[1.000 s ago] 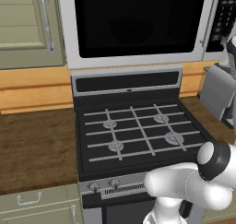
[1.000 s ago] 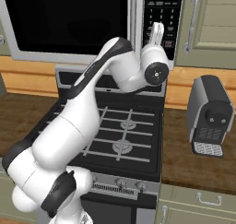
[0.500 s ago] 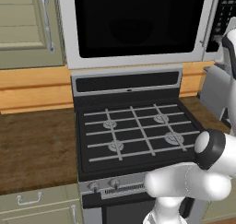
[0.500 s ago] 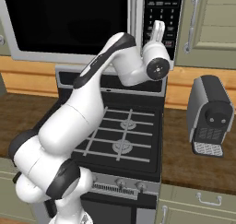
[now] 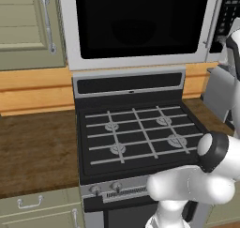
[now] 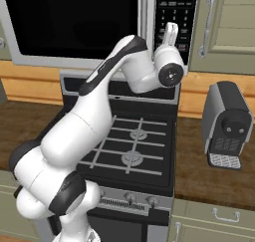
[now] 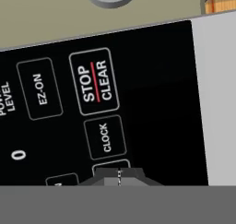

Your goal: Open the microwave, place the bowl with waffle inside the microwave, then close the microwave door and turn it on.

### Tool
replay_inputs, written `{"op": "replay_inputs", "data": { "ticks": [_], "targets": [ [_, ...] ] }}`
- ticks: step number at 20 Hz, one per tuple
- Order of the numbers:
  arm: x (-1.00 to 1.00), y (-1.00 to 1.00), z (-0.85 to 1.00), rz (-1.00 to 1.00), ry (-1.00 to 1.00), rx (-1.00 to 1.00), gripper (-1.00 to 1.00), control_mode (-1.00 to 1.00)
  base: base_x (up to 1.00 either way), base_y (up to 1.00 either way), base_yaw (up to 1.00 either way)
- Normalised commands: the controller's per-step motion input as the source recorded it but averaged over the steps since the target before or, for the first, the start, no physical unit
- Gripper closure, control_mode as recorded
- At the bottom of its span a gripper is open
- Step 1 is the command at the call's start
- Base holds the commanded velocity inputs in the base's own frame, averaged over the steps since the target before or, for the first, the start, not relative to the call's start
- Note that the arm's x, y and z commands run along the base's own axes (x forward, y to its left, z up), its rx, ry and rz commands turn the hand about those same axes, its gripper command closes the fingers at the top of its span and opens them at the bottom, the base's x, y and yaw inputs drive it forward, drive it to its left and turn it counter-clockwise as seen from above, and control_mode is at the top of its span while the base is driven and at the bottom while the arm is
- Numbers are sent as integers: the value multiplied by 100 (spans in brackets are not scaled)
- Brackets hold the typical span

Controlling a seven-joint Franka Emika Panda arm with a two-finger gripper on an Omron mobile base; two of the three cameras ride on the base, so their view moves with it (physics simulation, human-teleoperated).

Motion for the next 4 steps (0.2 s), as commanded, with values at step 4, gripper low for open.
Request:
{"op": "replay_inputs", "data": {
  "ticks": [4],
  "targets": [
    [-21, -1, 7, 0, -12, 1, 100, -100, 0, 0, 0]
  ]
}}
